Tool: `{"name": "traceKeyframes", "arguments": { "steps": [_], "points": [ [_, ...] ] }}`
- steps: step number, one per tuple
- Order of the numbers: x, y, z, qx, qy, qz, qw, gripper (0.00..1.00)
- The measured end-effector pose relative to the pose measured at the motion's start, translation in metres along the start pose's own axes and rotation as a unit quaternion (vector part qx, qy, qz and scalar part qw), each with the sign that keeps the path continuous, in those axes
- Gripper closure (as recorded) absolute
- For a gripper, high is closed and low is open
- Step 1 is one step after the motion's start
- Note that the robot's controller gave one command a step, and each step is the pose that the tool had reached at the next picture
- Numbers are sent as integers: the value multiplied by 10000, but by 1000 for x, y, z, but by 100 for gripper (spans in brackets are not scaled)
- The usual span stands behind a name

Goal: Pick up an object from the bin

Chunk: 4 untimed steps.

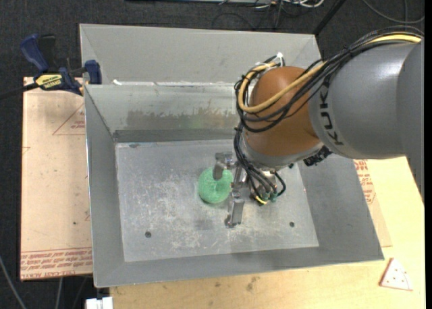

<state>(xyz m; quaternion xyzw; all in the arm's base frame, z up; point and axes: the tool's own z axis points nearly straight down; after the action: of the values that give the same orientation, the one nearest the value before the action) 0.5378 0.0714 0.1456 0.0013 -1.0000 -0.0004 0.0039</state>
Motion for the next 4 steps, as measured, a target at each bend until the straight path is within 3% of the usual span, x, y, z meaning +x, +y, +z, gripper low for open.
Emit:
{"name": "traceKeyframes", "arguments": {
  "steps": [1,2,3,4],
  "points": [
    [-2,0,-4,-3,-40,11,10000,0],
    [-28,-12,44,-10,-66,477,9988,0],
    [-45,-17,75,-1,-75,333,9994,0],
    [-44,-19,74,-10,-70,454,9989,0]
  ]
}}
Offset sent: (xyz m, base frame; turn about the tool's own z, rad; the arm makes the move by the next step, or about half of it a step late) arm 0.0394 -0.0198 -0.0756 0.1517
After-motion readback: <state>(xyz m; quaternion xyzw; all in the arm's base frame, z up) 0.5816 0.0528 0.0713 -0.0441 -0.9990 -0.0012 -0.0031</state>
